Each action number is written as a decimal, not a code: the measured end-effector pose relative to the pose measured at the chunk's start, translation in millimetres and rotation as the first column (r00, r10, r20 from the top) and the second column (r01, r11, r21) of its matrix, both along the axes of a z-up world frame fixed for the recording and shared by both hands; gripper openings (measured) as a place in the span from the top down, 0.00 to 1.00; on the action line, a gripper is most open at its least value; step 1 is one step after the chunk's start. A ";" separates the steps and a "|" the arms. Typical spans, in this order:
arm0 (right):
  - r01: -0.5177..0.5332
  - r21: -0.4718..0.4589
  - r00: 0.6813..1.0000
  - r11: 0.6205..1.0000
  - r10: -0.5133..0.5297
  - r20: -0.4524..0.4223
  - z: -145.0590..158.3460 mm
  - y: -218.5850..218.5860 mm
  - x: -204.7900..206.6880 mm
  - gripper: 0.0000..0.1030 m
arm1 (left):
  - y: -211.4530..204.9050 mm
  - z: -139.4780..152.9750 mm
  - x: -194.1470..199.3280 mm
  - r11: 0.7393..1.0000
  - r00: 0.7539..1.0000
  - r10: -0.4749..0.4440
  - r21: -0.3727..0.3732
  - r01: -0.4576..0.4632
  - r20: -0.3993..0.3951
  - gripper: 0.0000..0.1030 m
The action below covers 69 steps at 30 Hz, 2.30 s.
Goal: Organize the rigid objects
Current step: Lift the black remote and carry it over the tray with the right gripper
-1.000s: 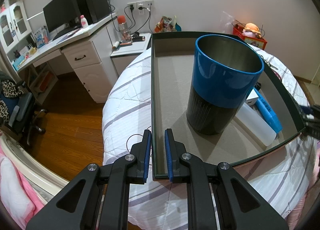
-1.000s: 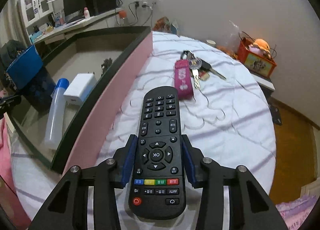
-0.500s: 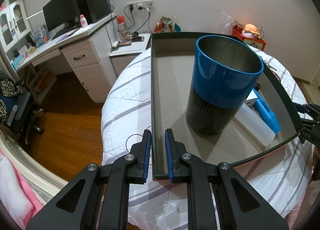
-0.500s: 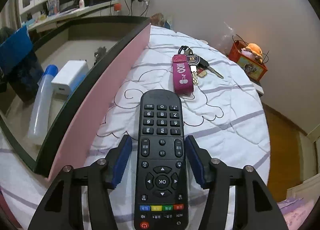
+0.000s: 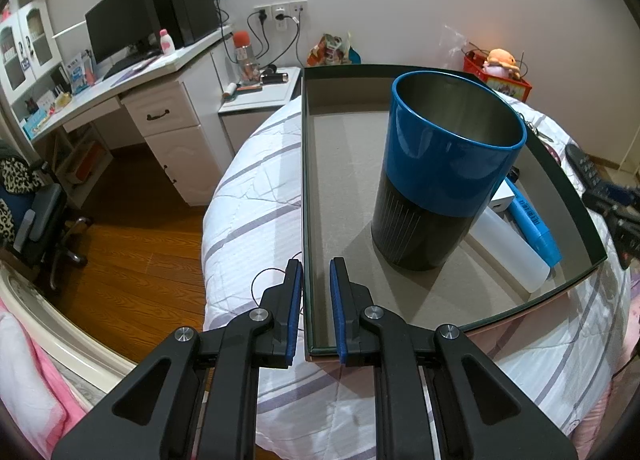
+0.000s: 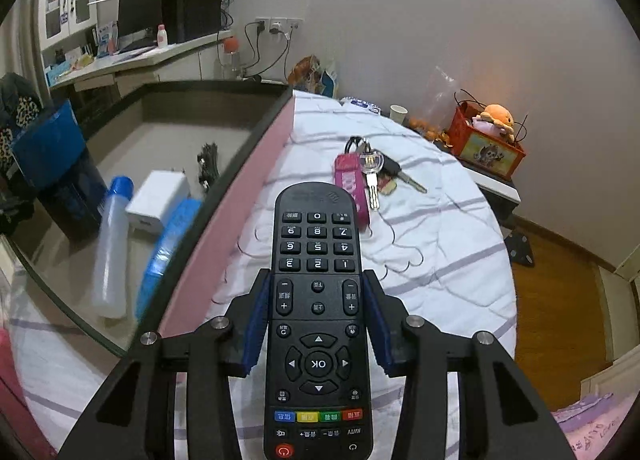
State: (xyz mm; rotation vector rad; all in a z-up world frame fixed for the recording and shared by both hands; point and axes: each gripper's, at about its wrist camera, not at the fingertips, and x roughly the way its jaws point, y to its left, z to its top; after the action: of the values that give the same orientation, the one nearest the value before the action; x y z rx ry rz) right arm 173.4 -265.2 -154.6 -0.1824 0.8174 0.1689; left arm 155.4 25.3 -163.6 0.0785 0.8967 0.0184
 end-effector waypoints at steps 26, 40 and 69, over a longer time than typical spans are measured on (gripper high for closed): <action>-0.125 0.000 0.987 0.992 0.124 0.105 55.9 59.4 20.1 0.57 | -6.0 -0.3 3.8 1.000 1.000 -0.008 -0.015 0.008 0.001 0.87; -0.175 0.044 0.983 0.984 0.173 0.062 48.8 89.9 54.2 0.57 | -5.3 -0.3 3.6 1.000 1.000 -0.008 -0.016 0.008 0.001 0.87; -0.231 0.114 0.961 0.966 0.245 -0.130 7.4 133.3 107.5 0.43 | -7.8 3.4 5.7 1.000 1.000 -0.005 -0.011 0.005 0.004 0.87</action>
State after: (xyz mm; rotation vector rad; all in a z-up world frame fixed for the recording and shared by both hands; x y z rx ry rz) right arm 281.0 -131.9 -147.1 -0.1774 0.9272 0.4534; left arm 161.1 17.5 -160.2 0.0708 0.8924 0.0091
